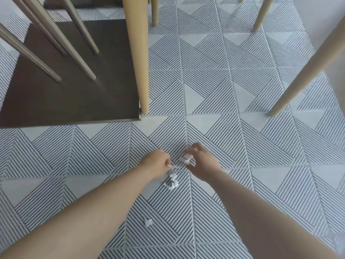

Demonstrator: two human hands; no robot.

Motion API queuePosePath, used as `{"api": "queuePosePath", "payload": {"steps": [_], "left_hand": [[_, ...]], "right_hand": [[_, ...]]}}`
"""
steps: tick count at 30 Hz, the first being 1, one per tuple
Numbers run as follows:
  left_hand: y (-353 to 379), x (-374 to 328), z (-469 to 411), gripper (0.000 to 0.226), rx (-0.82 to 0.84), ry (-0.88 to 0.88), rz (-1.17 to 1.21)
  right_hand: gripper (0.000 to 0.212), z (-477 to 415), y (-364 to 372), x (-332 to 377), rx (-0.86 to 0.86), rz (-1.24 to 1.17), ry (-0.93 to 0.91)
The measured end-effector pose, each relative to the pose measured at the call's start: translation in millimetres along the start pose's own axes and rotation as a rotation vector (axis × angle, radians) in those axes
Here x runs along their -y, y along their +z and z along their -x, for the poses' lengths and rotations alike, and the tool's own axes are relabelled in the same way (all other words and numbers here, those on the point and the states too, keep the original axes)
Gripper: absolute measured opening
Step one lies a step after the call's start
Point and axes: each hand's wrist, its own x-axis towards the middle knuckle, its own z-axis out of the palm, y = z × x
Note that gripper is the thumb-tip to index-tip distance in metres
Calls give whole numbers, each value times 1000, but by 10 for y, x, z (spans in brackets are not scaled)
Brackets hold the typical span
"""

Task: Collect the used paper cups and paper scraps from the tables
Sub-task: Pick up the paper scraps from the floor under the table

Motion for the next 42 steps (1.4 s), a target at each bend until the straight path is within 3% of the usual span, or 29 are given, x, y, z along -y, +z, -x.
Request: {"api": "queuePosePath", "payload": {"steps": [4, 12, 23, 29, 34, 38, 42], "left_hand": [[-32, 60, 70, 13, -18, -4, -2], [1, 124, 314, 7, 11, -41, 4], [38, 29, 473, 11, 21, -9, -36], [33, 8, 485, 15, -1, 9, -112], [24, 30, 498, 14, 26, 13, -162], [13, 41, 506, 16, 58, 44, -267], [27, 90, 537, 16, 87, 50, -309]], "right_hand": [[40, 31, 41, 58, 38, 65, 16], [20, 136, 177, 321, 168, -63, 76], [13, 263, 130, 425, 104, -135, 59], [64, 354, 200, 372, 119, -83, 10], [80, 372, 252, 372, 166, 22, -57], [81, 362, 309, 443, 189, 67, -95], [52, 384, 366, 471, 174, 84, -109]]}}
